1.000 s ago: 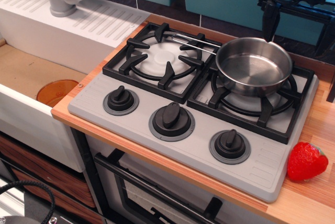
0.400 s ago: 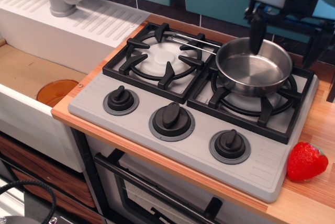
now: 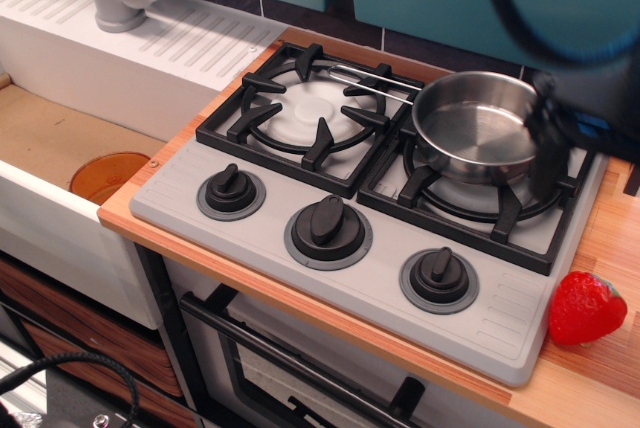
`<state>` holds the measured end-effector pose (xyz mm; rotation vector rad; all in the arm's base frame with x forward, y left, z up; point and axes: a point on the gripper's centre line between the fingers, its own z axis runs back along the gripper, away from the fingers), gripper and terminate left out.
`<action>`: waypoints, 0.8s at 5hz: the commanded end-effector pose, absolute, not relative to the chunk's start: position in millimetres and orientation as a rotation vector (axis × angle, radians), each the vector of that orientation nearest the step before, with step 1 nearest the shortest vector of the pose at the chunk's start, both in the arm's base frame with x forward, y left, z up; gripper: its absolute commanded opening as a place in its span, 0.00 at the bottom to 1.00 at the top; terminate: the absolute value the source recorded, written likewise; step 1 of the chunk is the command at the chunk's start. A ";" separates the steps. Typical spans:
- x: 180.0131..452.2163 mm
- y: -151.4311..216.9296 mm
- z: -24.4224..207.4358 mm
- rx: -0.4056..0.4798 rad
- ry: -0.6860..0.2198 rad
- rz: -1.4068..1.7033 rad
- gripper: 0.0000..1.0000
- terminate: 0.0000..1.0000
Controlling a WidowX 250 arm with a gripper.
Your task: Put pot or pan on stove and put strawberry in pot or pan
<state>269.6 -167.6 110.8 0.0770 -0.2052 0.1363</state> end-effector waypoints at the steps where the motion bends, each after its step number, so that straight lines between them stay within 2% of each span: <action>1: 270.9 -198.4 108.7 0.043 -0.295 0.192 1.00 0.00; 4: 290.7 -206.7 83.9 0.028 -0.345 0.197 1.00 0.00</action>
